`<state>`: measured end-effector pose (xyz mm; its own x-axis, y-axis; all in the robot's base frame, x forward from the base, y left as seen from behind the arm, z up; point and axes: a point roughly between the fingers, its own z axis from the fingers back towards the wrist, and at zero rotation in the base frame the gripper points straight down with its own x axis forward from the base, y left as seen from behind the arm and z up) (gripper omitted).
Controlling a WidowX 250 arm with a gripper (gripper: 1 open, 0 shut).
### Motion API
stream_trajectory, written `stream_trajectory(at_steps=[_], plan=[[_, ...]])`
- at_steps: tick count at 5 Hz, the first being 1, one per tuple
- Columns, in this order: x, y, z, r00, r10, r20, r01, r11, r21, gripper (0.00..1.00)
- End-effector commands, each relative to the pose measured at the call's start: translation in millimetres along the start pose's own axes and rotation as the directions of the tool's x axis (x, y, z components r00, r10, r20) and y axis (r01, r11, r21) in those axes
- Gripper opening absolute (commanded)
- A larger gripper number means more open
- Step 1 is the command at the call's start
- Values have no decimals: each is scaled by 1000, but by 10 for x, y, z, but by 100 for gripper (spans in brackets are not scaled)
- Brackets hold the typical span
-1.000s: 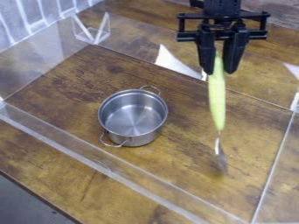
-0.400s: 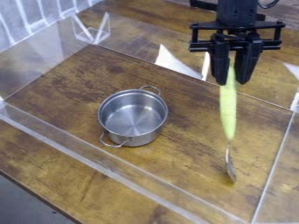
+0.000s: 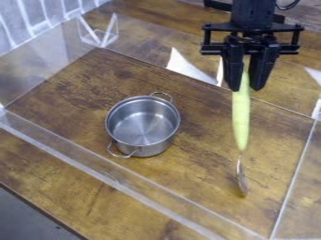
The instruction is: Move the green spoon to the left
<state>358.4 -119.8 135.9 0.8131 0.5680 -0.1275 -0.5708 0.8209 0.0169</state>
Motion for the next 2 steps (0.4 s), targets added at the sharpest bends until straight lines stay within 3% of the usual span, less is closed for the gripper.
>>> stream_trajectory(at_steps=[1, 2], plan=[[-47, -55, 260, 998, -20, 54, 22, 999, -40, 0], [-50, -51, 267, 998, -20, 55, 21, 999, -33, 0]])
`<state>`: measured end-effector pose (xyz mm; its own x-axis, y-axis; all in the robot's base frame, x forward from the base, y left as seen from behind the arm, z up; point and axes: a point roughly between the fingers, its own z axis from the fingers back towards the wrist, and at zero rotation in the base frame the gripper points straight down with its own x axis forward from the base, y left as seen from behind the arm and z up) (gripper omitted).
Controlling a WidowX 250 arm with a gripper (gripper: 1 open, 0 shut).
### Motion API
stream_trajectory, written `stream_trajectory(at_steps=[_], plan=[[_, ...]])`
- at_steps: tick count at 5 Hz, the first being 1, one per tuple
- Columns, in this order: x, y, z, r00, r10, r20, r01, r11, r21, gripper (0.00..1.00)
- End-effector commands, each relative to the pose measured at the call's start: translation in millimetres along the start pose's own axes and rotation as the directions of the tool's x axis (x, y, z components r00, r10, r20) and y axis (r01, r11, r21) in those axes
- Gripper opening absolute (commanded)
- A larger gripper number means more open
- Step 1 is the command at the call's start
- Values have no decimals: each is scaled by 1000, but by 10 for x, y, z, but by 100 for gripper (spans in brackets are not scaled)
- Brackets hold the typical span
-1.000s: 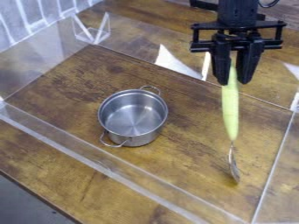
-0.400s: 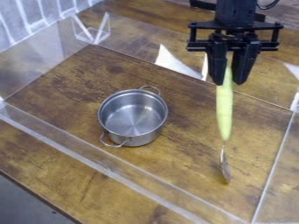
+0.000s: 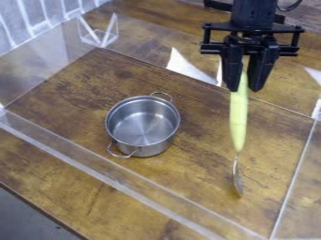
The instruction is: Move the green spoon to the left
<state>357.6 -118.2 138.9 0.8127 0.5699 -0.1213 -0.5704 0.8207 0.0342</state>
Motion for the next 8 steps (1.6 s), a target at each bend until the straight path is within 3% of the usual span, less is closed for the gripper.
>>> stream_trajectory(at_steps=[1, 3, 5, 6, 7, 8], plan=[[-42, -65, 220, 999, -21, 49, 23, 999, -44, 0], [-46, -54, 180, 998, -12, 55, 14, 999, -32, 0], [-66, -48, -276, 1000, -7, -24, 6, 999, -39, 0], [-53, -82, -524, 999, -10, -39, 9, 999, -43, 100], [6, -131, -728, 999, -6, -40, 4, 998, -58, 0], [23, -162, -891, 999, 1, -44, -5, 997, -83, 100]])
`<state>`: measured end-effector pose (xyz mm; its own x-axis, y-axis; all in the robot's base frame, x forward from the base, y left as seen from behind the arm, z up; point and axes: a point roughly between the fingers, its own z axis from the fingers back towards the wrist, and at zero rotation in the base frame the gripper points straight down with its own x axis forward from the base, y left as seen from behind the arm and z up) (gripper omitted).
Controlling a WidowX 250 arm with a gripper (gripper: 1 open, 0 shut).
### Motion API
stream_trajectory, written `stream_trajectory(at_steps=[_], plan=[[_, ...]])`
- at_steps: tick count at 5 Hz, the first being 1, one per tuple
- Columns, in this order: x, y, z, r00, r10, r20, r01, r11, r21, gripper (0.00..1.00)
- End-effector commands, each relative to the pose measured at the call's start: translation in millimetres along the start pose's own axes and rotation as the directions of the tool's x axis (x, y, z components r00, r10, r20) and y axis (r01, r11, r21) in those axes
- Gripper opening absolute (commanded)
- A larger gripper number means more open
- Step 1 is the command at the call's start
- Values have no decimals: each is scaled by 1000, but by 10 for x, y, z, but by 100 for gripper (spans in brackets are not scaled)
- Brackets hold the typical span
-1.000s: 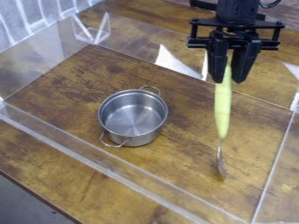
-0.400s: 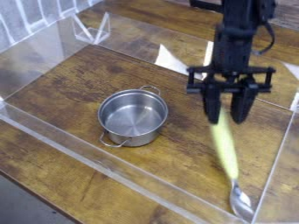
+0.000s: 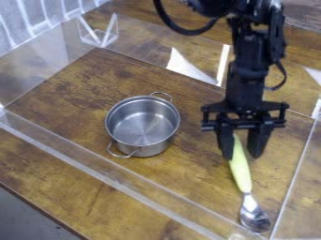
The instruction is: Move the green spoon to the left
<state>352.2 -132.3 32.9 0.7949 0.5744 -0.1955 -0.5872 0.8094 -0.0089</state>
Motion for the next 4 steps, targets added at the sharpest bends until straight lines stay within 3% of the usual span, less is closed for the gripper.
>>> stream_trajectory(at_steps=[1, 4], plan=[[65, -64, 166, 1000, -1, 28, 3, 998, -58, 0], [212, -85, 214, 1000, -7, 13, 9, 995, -95, 0]])
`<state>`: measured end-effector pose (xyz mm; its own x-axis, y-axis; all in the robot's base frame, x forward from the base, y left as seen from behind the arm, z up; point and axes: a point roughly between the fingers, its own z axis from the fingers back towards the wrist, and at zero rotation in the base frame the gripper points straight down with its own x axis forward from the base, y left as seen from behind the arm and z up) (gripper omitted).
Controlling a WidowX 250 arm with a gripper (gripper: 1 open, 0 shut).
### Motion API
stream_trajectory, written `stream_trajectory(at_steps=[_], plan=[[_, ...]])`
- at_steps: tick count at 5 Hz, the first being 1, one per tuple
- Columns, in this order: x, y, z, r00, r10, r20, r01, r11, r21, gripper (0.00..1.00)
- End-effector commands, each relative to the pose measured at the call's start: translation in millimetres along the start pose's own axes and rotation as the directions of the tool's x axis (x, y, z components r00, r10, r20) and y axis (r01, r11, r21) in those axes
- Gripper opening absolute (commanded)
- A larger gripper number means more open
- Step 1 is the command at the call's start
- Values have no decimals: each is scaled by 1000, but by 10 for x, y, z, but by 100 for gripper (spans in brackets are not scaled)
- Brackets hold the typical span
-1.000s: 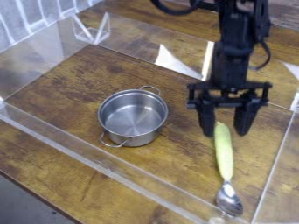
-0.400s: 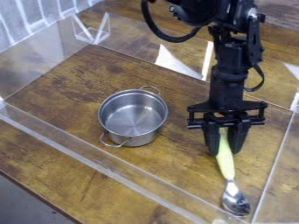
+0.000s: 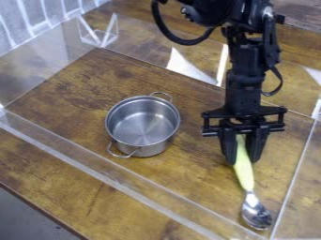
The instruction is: Move the green spoon to the left
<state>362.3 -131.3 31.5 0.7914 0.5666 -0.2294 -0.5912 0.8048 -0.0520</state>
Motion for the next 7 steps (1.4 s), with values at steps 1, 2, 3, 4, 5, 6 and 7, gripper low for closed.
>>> stream_trajectory(at_steps=[1, 2, 3, 4, 5, 6, 7], plan=[[181, -47, 242, 999, -8, 45, 11, 998, -64, 0], [251, -41, 265, 999, -4, 44, 7, 997, -78, 0], [345, -39, 283, 999, -7, 48, 12, 996, -90, 0], [414, -50, 288, 998, -14, 64, 21, 994, -105, 0], [449, -65, 298, 995, -31, 92, 42, 993, -114, 0], [476, -81, 309, 992, -52, 117, 66, 991, -119, 0], [502, -94, 312, 987, -72, 143, 89, 989, -121, 0]])
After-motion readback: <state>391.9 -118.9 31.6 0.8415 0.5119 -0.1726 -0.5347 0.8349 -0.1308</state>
